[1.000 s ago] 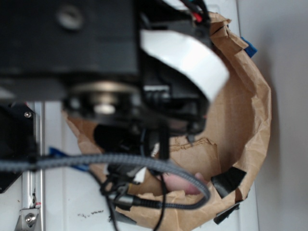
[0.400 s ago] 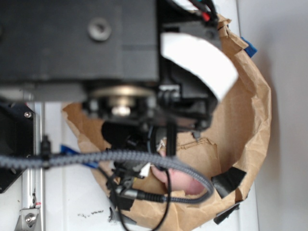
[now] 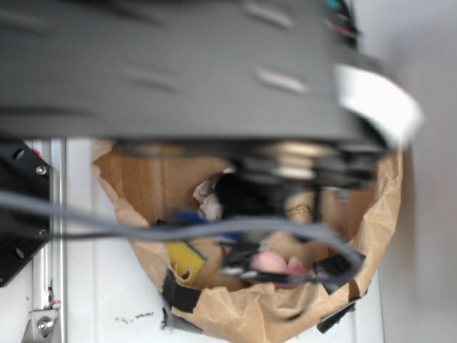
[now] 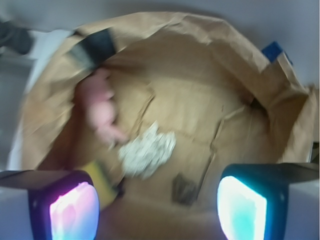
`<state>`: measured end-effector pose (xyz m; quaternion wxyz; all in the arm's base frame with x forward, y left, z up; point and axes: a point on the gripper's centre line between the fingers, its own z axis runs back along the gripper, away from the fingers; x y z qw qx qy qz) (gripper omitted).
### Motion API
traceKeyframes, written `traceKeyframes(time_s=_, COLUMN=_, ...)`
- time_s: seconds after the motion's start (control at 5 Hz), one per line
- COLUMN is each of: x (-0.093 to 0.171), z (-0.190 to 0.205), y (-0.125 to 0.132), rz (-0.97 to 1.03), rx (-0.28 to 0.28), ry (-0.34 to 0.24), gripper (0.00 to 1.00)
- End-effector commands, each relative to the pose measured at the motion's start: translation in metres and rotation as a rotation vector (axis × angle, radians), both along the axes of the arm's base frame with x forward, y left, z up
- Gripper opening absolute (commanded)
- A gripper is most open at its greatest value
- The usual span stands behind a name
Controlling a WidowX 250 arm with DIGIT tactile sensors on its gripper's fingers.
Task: Grab the white paper.
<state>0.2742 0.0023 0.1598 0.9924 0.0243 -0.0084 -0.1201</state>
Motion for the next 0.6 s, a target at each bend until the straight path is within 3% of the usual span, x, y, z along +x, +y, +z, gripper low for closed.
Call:
traceKeyframes(time_s=0.0, x=0.008, z=-0.03, y=0.005, rz=-0.102, rx=-0.07, ry=-0.007, gripper=1.0)
traceKeyframes(time_s=0.2, x=-0.006, z=-0.035, y=-0.009, rz=-0.169, rx=-0.017, ry=-0.021, gripper=1.0)
traceKeyframes(time_s=0.4, x=-0.011, z=-0.044, y=-0.012, rz=-0.207, rx=-0.016, ry=-0.045, gripper=1.0)
